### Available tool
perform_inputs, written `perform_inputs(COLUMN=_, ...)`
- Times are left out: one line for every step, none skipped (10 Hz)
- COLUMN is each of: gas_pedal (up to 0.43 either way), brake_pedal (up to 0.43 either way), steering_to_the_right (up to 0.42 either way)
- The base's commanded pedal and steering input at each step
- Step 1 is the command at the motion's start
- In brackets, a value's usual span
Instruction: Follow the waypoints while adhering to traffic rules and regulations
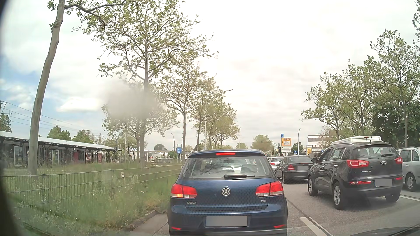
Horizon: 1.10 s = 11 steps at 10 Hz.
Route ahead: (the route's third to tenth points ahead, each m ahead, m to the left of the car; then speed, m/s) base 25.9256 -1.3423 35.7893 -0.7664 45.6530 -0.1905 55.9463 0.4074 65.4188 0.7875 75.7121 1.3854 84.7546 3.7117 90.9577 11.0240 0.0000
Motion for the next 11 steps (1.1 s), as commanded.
perform_inputs(gas_pedal=0.000, brake_pedal=0.250, steering_to_the_right=-0.005)
perform_inputs(gas_pedal=0.000, brake_pedal=0.250, steering_to_the_right=-0.005)
perform_inputs(gas_pedal=0.000, brake_pedal=0.250, steering_to_the_right=-0.005)
perform_inputs(gas_pedal=0.000, brake_pedal=0.250, steering_to_the_right=-0.005)
perform_inputs(gas_pedal=0.000, brake_pedal=0.250, steering_to_the_right=-0.005)
perform_inputs(gas_pedal=0.000, brake_pedal=0.250, steering_to_the_right=-0.005)
perform_inputs(gas_pedal=0.000, brake_pedal=0.250, steering_to_the_right=-0.005)
perform_inputs(gas_pedal=0.000, brake_pedal=0.250, steering_to_the_right=-0.005)
perform_inputs(gas_pedal=0.000, brake_pedal=0.250, steering_to_the_right=-0.005)
perform_inputs(gas_pedal=0.000, brake_pedal=0.256, steering_to_the_right=-0.005)
perform_inputs(gas_pedal=0.000, brake_pedal=0.250, steering_to_the_right=-0.005)
